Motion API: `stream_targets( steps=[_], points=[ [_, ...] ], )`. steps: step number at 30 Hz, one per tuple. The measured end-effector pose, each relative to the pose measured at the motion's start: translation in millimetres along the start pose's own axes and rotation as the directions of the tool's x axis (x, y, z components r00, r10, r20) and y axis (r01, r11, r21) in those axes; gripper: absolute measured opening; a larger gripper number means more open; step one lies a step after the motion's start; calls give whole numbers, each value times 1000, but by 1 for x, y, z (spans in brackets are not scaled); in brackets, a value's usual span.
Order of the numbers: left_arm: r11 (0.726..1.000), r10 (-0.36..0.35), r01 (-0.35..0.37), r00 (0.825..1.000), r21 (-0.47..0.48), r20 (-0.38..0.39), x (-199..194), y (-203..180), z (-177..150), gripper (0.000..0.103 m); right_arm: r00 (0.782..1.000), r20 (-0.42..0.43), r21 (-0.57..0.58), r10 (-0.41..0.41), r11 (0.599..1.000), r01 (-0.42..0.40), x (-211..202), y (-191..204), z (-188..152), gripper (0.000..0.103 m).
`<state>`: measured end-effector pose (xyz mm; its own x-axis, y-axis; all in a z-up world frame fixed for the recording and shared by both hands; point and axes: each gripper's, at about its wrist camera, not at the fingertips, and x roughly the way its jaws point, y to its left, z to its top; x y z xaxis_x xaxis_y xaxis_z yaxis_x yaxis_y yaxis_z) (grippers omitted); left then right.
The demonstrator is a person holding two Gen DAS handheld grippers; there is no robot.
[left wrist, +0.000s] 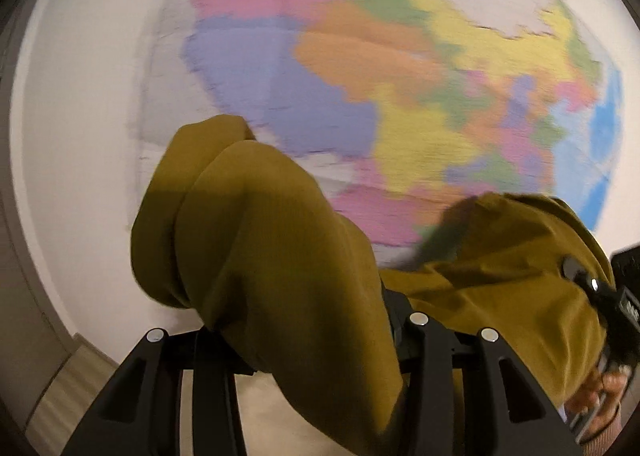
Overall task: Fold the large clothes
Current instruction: 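Lift the bundled jacket with both grippers and carry it onto the cream pillow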
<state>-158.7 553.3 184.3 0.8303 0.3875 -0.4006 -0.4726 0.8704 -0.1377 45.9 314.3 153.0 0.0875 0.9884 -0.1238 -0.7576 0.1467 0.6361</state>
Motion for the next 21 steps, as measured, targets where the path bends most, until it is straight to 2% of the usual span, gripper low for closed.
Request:
stream_targets(
  steps=[3,4,5,7,8,10,12,14,18,21],
  points=[
    [993,69,-74,996,-92,-54,39,57,-32,40,994,-107,63,-12,998,19,43,-21,-49,23],
    [990,84,-93,993,-108,-87,49,67,-45,40,983,-183,109,-14,993,35,58,-35,-76,23],
    [984,100,-121,982,-131,-161,68,84,-68,40,972,-235,140,-20,989,54,65,-44,-94,23],
    [975,102,-148,961,-167,-257,88,104,-102,41,941,-336,234,-32,965,116,71,-70,-138,27],
    [972,102,-154,957,-177,-270,91,110,-116,46,941,-337,261,-20,959,114,66,-76,-150,29],
    [971,84,-139,960,-196,-266,88,116,-126,50,936,-352,243,-27,963,119,55,-74,-156,34],
    [970,89,-145,959,-196,-270,84,118,-129,51,932,-361,226,-18,968,106,45,-66,-155,51],
    [971,96,-153,954,-185,-285,87,118,-127,51,928,-371,187,-28,977,105,30,-55,-147,55],
    [970,99,-159,948,-183,-301,87,118,-132,54,929,-358,180,-92,970,166,-5,-58,-136,58],
    [970,94,-157,947,-187,-307,82,120,-133,56,920,-356,178,-161,955,236,-17,-63,-132,58]
  ],
)
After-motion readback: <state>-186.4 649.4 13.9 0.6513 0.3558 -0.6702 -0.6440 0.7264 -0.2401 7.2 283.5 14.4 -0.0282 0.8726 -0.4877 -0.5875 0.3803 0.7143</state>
